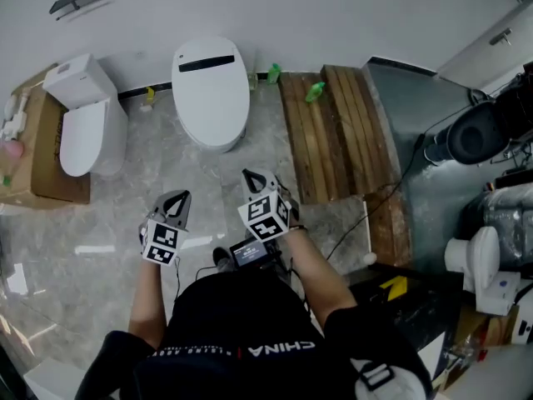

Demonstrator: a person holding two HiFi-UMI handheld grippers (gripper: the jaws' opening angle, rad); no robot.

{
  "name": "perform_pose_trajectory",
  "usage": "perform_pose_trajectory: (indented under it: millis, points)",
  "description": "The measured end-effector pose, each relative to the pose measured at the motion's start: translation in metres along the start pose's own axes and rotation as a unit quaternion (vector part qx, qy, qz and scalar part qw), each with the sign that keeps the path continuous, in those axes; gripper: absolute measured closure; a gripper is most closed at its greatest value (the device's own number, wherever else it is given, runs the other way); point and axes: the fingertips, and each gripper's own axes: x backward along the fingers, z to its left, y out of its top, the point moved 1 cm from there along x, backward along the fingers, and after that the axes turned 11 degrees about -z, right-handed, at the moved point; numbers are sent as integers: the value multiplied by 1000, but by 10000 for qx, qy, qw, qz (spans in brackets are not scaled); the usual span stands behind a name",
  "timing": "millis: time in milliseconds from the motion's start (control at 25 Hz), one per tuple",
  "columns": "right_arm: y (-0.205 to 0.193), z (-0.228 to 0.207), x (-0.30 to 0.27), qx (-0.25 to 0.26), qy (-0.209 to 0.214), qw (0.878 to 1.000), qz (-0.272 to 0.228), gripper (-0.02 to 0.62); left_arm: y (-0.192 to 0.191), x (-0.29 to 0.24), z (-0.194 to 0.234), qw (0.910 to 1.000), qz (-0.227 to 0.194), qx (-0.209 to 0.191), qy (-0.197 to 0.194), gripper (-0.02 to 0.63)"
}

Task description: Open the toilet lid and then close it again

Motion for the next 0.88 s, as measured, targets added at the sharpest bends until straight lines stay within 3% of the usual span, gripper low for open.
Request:
perform_pose_trajectory:
  millis: [400,880]
  points:
    - [-1,-20,36,-34,112,9997,-215,582,15,-5,-35,9997,-26,66,237,597]
    - [-10,-52,52,-30,362,9984,-432,583,51,-35,-63,9991,-70,-204,351,597]
